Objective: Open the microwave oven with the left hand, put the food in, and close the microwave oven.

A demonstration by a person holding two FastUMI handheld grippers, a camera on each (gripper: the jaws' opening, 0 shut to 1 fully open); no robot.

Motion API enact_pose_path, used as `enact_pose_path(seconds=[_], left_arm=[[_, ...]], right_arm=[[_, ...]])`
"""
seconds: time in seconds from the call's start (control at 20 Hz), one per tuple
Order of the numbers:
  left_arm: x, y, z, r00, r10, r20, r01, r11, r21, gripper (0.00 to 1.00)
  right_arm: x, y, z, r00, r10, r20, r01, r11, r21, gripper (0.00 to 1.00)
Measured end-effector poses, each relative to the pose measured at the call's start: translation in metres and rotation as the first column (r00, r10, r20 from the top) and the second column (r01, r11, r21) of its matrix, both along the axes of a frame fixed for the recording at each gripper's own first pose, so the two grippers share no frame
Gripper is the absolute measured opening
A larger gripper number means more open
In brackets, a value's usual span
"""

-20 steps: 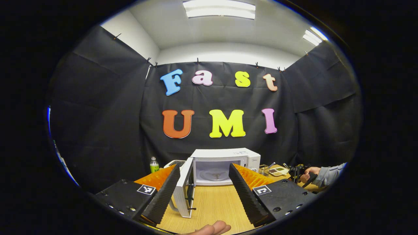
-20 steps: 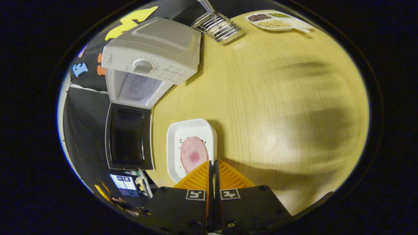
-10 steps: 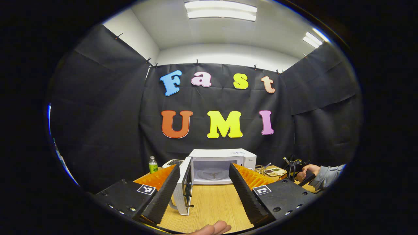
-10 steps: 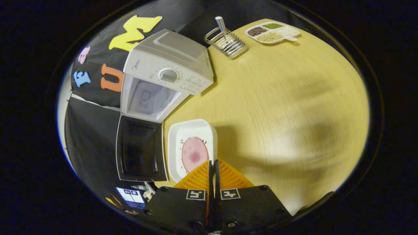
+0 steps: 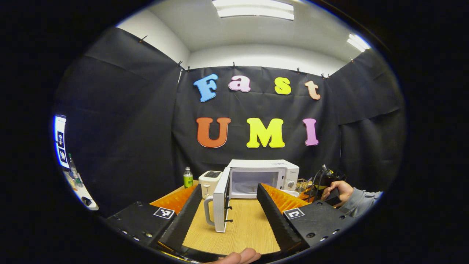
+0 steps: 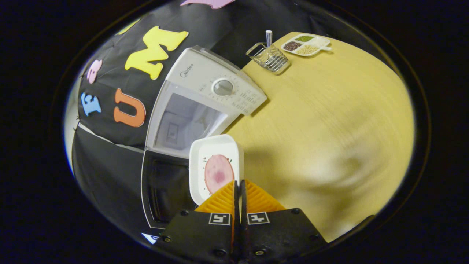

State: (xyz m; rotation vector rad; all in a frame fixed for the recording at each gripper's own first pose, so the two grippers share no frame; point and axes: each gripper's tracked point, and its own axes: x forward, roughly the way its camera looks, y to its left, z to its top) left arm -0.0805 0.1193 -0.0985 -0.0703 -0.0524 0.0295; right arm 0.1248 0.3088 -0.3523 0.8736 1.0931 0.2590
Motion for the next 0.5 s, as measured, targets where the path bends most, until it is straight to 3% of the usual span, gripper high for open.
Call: enact_pose_path(seconds=[0.1,0.2,0.45,0.5], left_arm=[[-0.005,0.007,0.001,1.0,0.008,0.008,-0.008,1.0,-0.002,0.92],[-0.009,0.015,0.003,1.0,0.021,0.022,-0.022,1.0,0.011,0.92],[-0.009,0.023,-0.004,0.999,0.017,0.03,-0.018,0.999,0.028,0.92],[-0.009,0.024,-0.004,0.999,0.016,0.034,-0.018,0.999,0.038,0.92]], right_arm=[[0.004,0.03,0.0,0.999,-0.052,-0.013,0.052,0.998,0.018,0.04],[0.017,0.056,-0.001,0.992,-0.129,0.0,0.129,0.991,0.033,0.0],[0.057,0.092,-0.009,0.943,-0.333,0.013,0.333,0.943,0.019,0.04],[0.064,0.102,-0.01,0.934,-0.356,0.004,0.356,0.934,0.024,0.0]])
